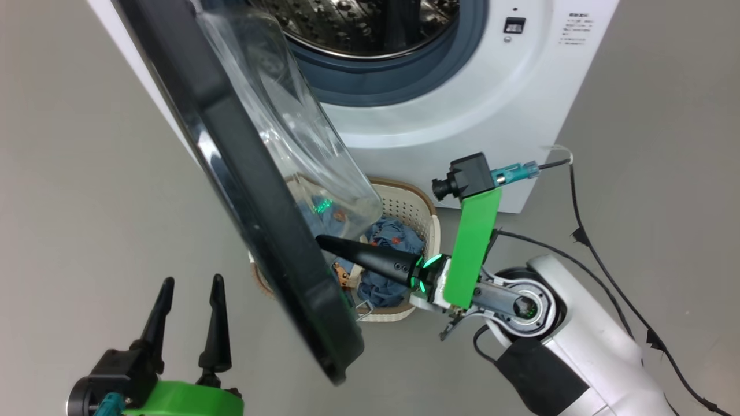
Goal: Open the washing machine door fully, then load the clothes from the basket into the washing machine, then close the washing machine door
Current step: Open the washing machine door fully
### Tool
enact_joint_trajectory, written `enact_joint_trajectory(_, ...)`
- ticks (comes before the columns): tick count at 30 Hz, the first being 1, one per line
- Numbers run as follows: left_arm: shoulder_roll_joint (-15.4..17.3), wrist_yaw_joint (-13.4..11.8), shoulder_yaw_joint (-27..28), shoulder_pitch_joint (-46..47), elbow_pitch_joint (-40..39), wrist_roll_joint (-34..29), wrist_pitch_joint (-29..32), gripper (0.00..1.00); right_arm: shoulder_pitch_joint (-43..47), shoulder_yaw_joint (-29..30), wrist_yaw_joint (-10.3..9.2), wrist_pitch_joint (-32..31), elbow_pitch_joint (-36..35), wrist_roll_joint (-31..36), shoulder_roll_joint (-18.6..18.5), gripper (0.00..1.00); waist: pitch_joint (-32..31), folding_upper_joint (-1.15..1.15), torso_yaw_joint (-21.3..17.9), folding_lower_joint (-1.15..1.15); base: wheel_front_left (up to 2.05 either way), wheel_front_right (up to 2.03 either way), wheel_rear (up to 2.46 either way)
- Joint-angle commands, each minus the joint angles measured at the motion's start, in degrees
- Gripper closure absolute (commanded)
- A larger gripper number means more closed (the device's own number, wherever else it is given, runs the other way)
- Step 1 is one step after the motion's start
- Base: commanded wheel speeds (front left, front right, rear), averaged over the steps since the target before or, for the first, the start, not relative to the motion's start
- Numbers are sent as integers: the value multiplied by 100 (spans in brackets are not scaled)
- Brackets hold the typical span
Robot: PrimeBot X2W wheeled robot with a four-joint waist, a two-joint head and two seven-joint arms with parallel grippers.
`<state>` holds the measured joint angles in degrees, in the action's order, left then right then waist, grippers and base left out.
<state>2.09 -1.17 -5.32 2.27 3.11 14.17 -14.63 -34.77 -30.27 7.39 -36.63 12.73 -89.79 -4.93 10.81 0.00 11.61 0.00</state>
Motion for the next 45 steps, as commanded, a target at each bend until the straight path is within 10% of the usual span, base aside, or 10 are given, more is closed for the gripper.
enact_joint_trajectory(1,78,12,153,24,-132,49,-37,0,91,-197,10,86,-124,-35,200,100,-46,0,97,0,0,0,0)
enact_joint_trajectory(29,78,27,269,1,-127,21,-37,0,-112,-1304,10,1536,-19,-134,179,100,-381,0,-140,0,0,0,0)
enact_joint_trajectory(31,78,33,314,-41,-117,11,-37,0,-96,-1296,10,1686,-145,59,97,67,-408,0,-218,0,0,0,0)
enact_joint_trajectory(34,78,35,347,-85,-110,8,-37,0,-80,-1300,10,1968,-361,310,-112,47,-427,0,-306,0,0,0,0)
enact_joint_trajectory(36,78,41,357,-100,-96,3,-37,0,-80,-1337,10,2270,-537,523,-293,1,-447,0,-357,0,0,0,0)
enact_joint_trajectory(45,78,131,391,-151,-18,-109,-37,0,-56,-2130,10,4964,-380,2213,-1523,0,-610,0,-530,0,0,0,0)
